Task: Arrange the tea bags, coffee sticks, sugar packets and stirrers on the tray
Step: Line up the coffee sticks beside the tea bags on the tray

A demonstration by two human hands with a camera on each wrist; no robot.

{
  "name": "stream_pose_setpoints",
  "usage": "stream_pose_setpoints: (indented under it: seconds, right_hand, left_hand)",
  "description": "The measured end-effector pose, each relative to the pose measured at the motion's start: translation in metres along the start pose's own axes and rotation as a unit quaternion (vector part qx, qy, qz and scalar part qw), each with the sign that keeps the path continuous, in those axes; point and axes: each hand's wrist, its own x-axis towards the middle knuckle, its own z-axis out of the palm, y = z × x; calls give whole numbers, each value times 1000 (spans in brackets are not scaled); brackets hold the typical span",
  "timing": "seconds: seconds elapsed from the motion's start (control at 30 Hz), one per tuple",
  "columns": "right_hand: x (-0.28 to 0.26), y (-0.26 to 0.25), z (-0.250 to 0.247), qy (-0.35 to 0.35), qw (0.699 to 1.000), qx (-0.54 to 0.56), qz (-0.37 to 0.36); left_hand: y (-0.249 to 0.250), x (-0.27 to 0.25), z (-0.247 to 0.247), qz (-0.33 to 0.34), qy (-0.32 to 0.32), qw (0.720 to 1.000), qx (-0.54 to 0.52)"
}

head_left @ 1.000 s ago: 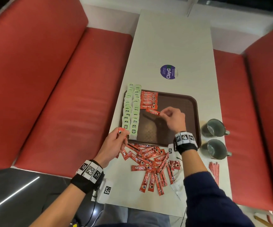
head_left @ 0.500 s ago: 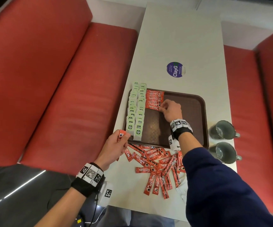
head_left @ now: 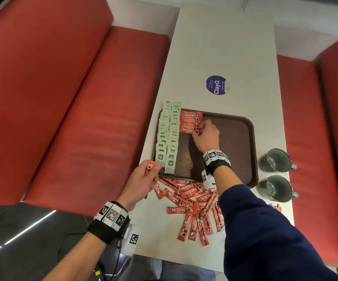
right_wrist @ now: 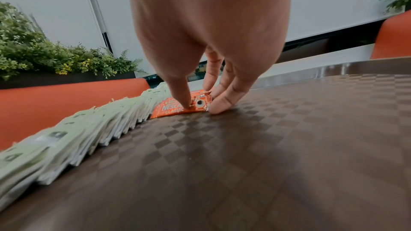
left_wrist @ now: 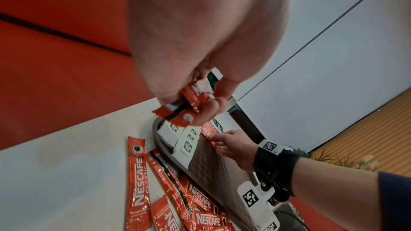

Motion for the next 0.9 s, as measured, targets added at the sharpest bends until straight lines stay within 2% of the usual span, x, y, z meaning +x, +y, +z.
stream_pose_setpoints:
  seconds: [0.27,0.43,0.53,0.6,0.67,0.73,0.8,0.9]
  right_hand:
    - [0,-11,3,6,999,-1,45]
    - [-9,-19,-6,25,998,9,58]
    - [-40,-38,-26,43,997,60,21]
    - [-76,-57,-45,-12,991,130,-17]
    - [-117,-74,-62,-127,974,185,-36]
    - [-150,-82,-75,-214,957,186,-57]
    - [-174,-82,-83,-241,949,186,-84]
    - [-195,-76,-88,-222,946,207,-109]
  left_hand:
    - [2,-2,-2,-1,-7,1000,6]
    - [5,-7,-2,6,-38,999,7]
    - [10,-13,-1,43,-66,997,27]
    - [13,-16,1,67,-85,993,42]
    - [15,-19,5,80,-101,991,47]
    - [19,-24,10,88,-110,989,43]
    - [22,-29,14,93,-120,988,38]
    - [20,-35,15,106,-151,981,57]
